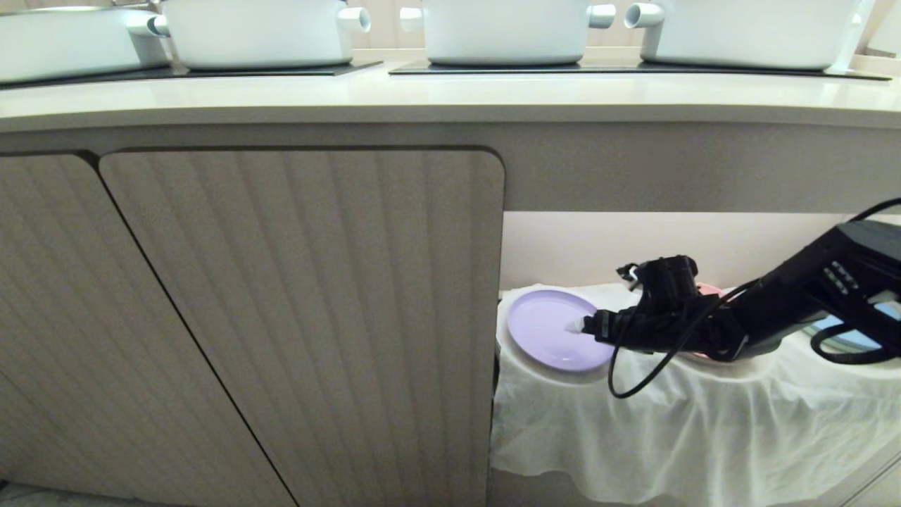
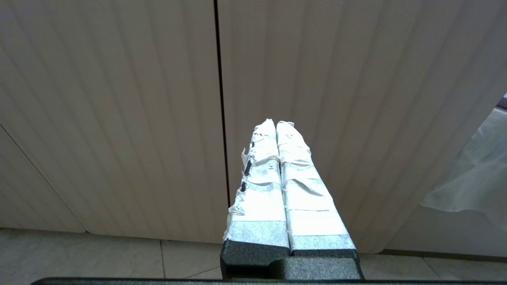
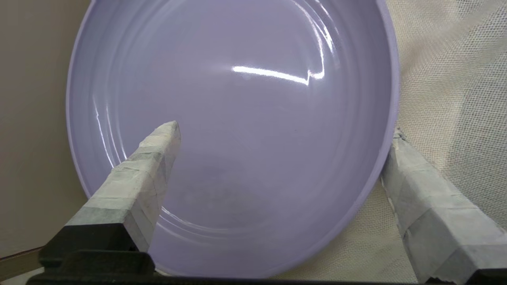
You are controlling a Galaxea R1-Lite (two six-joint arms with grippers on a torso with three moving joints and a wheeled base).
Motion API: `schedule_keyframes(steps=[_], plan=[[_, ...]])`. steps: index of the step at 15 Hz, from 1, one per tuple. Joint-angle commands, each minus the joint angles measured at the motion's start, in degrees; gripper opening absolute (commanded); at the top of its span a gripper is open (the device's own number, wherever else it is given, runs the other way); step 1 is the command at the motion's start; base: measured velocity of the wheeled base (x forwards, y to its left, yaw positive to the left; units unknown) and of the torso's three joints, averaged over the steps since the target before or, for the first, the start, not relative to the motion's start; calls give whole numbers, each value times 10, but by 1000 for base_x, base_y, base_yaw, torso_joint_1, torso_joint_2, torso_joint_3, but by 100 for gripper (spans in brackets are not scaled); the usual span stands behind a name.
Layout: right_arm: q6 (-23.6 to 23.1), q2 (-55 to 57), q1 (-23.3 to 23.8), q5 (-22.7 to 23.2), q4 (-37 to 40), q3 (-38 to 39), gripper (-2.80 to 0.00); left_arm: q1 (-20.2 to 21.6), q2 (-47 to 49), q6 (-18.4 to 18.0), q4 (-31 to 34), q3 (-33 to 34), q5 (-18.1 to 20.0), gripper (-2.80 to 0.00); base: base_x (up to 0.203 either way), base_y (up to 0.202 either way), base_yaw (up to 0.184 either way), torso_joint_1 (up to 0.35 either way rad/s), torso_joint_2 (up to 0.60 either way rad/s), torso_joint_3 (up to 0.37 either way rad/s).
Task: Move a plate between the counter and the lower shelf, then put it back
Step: Pick up the plate in the cupboard
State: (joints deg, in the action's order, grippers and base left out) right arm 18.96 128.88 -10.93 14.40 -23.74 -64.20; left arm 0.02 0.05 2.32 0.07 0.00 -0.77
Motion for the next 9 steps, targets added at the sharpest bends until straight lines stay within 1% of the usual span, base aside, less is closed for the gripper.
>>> schedule_keyframes(steps=[1,9], plan=[[1,2,-3,0,-2,0,0,0,0,1,0,0,0,-280,0,0,0,0,0,0],[1,7,-3,0,-2,-1,0,1,0,1,0,0,0,-280,0,0,0,0,0,0]])
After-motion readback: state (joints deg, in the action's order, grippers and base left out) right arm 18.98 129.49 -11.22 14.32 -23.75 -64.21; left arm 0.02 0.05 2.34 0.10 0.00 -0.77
